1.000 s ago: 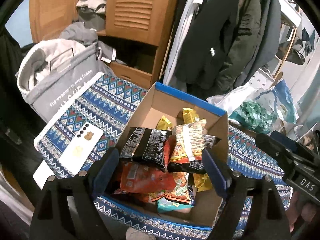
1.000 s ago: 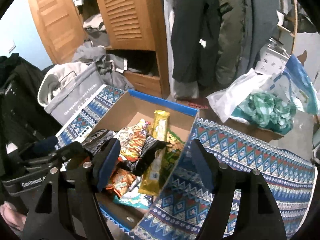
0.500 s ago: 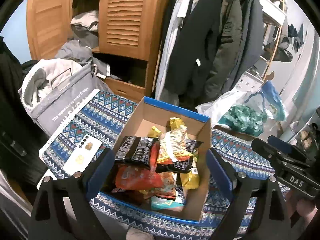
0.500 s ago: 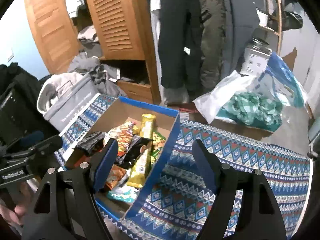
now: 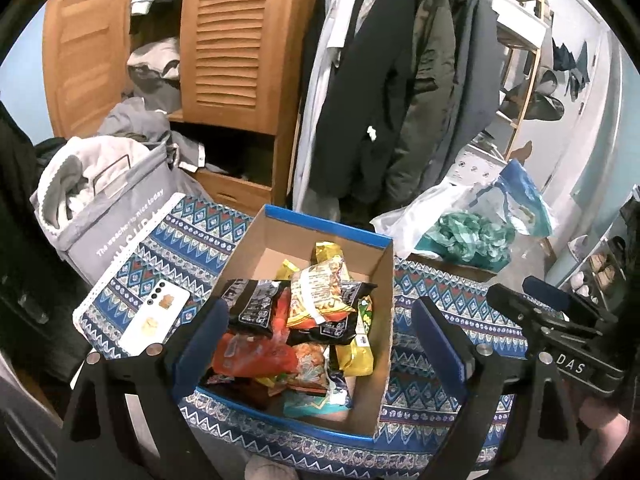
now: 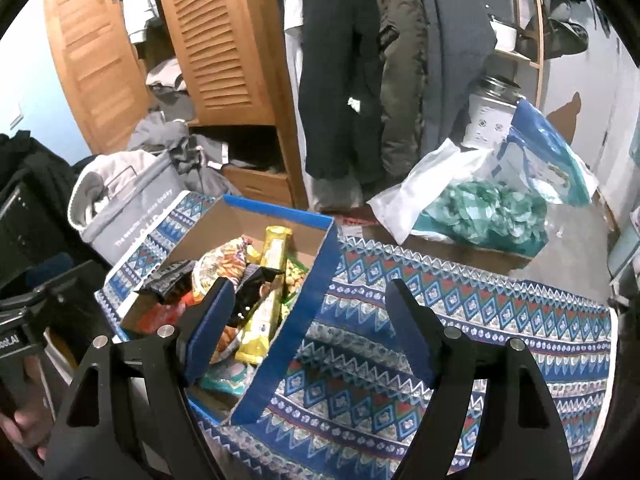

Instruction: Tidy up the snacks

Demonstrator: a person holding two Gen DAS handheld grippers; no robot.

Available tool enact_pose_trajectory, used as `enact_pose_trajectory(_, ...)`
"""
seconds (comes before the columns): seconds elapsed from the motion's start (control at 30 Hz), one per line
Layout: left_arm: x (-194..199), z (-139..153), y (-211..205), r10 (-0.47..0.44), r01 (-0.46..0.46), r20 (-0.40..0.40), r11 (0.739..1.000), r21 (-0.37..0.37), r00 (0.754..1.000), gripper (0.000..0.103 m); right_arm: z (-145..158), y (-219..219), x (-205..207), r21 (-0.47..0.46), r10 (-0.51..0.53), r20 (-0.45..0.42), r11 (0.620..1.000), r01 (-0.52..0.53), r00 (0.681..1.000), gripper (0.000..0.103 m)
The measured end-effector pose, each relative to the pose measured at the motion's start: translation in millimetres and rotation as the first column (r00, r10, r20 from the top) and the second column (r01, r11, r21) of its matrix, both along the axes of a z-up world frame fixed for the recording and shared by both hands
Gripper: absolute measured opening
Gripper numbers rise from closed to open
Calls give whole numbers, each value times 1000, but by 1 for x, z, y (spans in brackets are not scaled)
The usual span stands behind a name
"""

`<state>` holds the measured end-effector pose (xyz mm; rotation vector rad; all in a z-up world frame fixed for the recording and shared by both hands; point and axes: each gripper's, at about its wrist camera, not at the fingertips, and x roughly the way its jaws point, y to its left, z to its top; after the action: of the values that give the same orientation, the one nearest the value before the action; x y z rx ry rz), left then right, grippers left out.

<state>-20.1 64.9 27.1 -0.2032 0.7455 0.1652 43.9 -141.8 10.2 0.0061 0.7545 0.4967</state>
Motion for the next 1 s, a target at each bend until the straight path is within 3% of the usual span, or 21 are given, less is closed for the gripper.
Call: enact_pose_trajectory(1.0,1,-1,-7,-21,20,-21,999,-37,1000,94,-5,-5,4,-2,-5,-20,1000,5,1000,78)
